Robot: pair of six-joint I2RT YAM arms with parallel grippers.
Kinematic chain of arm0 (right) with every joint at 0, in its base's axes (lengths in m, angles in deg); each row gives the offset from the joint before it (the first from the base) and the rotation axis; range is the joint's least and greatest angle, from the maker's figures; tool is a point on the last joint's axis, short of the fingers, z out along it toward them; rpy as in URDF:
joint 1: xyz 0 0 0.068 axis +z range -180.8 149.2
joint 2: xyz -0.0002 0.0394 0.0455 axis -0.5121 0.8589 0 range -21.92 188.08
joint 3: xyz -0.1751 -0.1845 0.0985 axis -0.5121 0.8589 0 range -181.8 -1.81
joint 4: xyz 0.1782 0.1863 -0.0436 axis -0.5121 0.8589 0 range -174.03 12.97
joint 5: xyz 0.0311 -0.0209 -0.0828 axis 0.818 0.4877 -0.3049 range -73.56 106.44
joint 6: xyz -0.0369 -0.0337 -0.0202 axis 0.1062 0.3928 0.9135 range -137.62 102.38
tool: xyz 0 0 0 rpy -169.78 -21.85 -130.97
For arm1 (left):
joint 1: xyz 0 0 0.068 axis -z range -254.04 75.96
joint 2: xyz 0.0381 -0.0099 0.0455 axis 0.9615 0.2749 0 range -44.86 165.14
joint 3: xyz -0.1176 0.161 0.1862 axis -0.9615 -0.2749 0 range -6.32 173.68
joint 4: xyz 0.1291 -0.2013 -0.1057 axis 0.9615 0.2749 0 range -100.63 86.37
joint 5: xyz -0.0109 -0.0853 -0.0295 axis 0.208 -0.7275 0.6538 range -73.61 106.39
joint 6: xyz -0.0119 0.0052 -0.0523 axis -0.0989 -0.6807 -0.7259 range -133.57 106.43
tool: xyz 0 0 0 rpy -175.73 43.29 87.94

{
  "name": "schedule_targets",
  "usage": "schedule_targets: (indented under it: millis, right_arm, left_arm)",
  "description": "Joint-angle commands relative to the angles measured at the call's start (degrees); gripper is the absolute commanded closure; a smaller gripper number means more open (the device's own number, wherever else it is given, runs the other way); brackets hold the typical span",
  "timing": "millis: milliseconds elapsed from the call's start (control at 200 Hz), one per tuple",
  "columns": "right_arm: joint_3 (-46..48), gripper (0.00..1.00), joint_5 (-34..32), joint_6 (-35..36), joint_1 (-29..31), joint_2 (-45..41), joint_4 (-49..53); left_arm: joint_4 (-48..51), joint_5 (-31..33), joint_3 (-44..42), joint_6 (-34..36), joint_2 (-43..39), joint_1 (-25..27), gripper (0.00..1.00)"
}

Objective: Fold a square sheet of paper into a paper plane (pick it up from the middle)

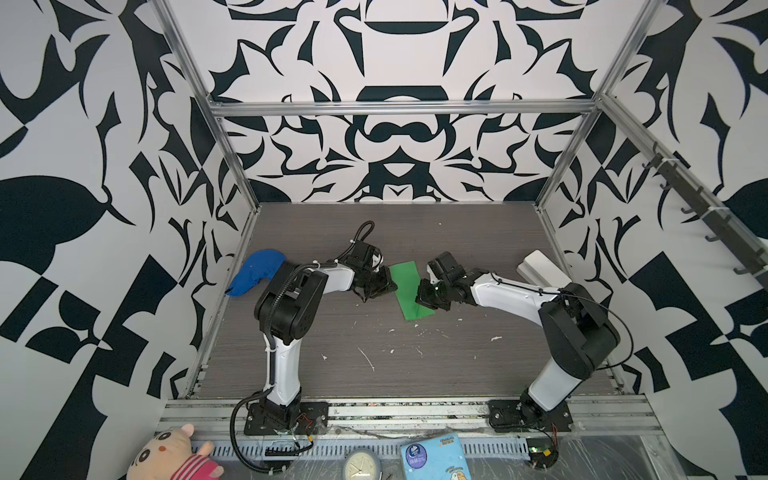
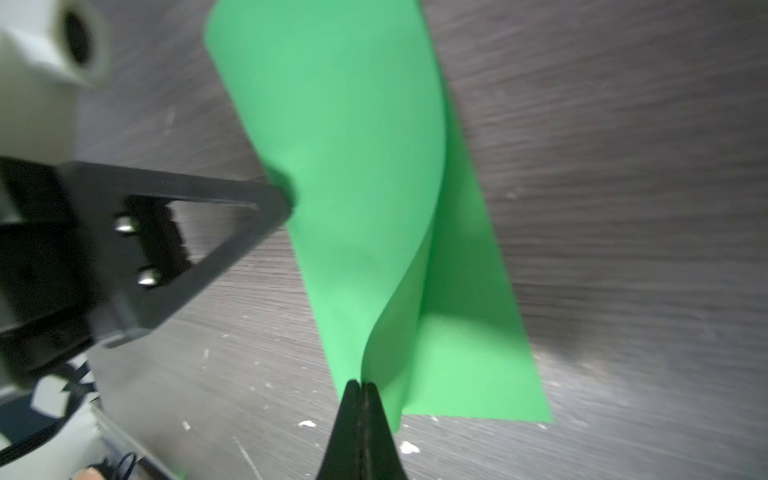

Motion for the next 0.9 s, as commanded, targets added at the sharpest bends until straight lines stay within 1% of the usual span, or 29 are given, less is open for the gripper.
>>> schedule_targets:
  millis: [0,395,890]
  right_arm:
    - [-3.1,1.00,3.4,1.3,0.0,0.5,-5.2]
    - [-4.2,1.00,4.7,1.0,0.0,6.3,-10.2]
    - [-1.2,1.00,0.2,0.7,0.1,7.9,-14.3]
  left_arm:
    - [4.8,1.5,0.9,1.7,1.9,0.2,0.91]
    - [5.8,2.0,1.0,2.2,2.5,0.3,0.91]
    - [5.7,2.2,0.8,1.9,2.8,0.4,0.92]
